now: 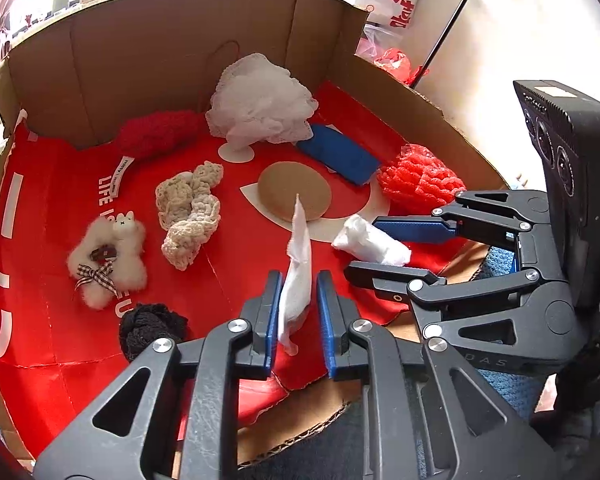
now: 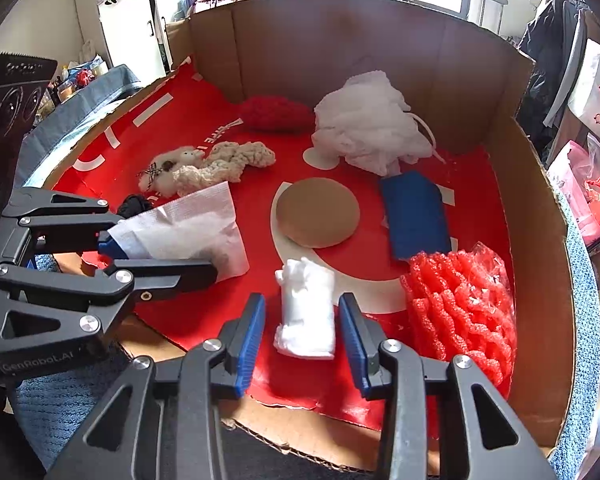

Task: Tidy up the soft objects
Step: 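Open the left tool on the grey-white cloth while the right tool releases the tissue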

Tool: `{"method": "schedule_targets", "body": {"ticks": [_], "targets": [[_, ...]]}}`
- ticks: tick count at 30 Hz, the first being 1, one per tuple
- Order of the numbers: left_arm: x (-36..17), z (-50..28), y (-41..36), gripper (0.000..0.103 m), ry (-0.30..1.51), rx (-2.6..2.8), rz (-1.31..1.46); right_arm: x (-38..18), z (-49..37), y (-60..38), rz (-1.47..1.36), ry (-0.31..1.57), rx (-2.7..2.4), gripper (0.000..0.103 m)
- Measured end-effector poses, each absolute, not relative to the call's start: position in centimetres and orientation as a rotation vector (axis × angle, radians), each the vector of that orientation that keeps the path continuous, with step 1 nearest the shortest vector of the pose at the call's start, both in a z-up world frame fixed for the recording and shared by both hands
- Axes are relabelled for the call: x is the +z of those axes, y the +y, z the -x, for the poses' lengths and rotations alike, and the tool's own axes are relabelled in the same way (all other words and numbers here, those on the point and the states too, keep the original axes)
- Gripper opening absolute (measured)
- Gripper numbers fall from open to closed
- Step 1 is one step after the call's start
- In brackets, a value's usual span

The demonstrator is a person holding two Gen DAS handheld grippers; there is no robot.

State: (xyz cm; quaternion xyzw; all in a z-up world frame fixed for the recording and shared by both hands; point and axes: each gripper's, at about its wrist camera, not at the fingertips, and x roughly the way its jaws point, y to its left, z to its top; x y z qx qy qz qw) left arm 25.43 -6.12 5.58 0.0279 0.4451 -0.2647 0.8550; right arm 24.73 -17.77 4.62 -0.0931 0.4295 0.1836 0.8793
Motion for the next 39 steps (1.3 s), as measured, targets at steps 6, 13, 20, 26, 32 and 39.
{"method": "schedule_targets", "body": {"ticks": [6,13,20,26,32,39], "targets": [[5.6,-25.4,-6.0,0.018,0.934,-0.557,-0.066,4.6,-24.8,-17.8,0.193,0.896,0.385,0.044],[5.7,-25.4,-5.9,0.018,0.937,-0.55,-0.07,4.5,-24.8,-17.8,0.193,0.895,0.389,0.044],[5.9,-25.2,-5.7,0.057,0.93,-0.54,-0.073,4.5,-24.9,-17.8,0.194,0.894,0.39,0.045],[6.7,-24.7,-5.6,0.057,0.895,-0.542,-0.074,4.6,-24.8,-17.9,0.187,0.893,0.391,0.045],[7.1,-24.5,-5.5,0.057,0.889,-0.533,-0.074,4.7,-24.7,-18.0,0.19,0.886,0.389,0.045],[6.8,-24.1,-5.3,0.057,0.903,-0.557,-0.067,4.9,-24.5,-18.3,0.181,0.884,0.384,0.045]]}}
